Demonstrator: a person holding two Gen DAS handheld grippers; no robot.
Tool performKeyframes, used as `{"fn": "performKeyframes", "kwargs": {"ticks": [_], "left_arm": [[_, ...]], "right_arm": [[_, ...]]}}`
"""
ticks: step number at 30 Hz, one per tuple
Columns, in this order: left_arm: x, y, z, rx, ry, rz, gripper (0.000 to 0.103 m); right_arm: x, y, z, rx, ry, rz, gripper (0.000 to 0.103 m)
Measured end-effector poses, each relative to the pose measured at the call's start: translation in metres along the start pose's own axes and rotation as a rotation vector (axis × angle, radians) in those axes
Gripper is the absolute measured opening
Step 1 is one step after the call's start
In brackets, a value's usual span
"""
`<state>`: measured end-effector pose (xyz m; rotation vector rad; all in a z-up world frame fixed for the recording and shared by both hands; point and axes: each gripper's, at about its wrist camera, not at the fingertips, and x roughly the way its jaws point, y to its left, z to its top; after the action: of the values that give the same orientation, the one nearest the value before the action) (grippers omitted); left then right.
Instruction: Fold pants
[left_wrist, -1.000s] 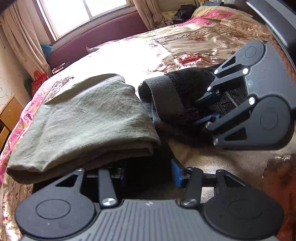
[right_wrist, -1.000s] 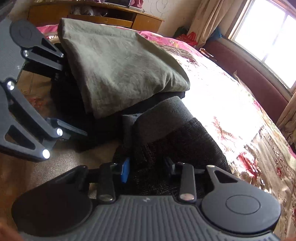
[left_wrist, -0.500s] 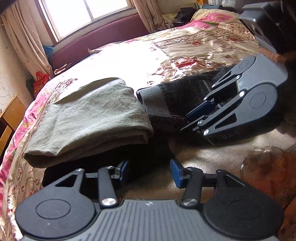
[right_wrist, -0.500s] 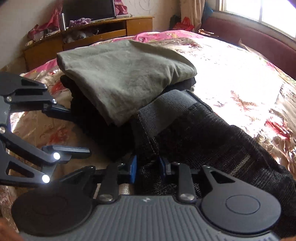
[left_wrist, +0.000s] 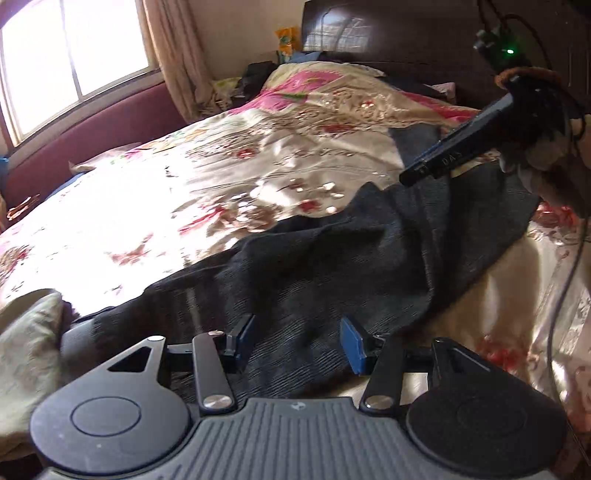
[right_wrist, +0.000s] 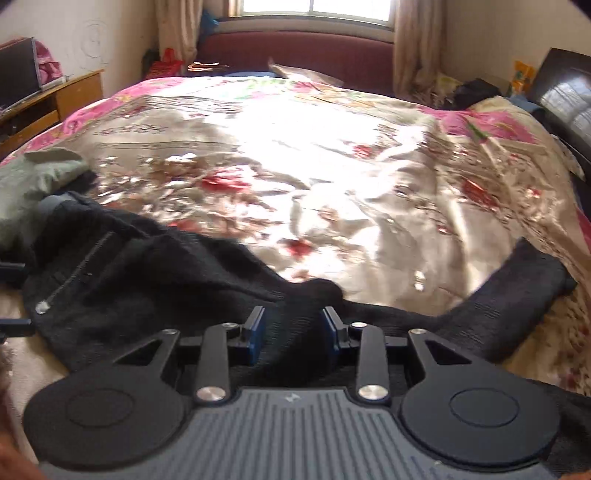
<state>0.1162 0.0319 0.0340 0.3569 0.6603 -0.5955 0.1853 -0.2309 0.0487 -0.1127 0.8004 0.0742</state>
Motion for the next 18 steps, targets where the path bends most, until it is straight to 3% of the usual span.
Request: {"fn": "performKeyframes", "kwargs": {"ticks": [4,8,11,18], "left_arm": [[0.049,-0.05,0.033,0.02,-0.024,-0.123,0.064],[0.088,-0.082,0.058,0.038,-0.037,-0.198,0.064],[0.111,-0.092,0.067,0.048,-0.019,-0.207,0.064],[0.133,-0.092,0.066,-0.003,0.052,-0.255,0.064]], "right_arm": [[0.036,-0.091,0.006,0.186,0.036,-0.172,0.039],[0.074,-0.141,0.025,0.313,0.059,-0.242,0.039],[0.102,-0.153,0.039,0.387,0.071,-0.247,0.041],[0.17,-0.157,0.052,0.376,0.195,-0.422,0.043]]}}
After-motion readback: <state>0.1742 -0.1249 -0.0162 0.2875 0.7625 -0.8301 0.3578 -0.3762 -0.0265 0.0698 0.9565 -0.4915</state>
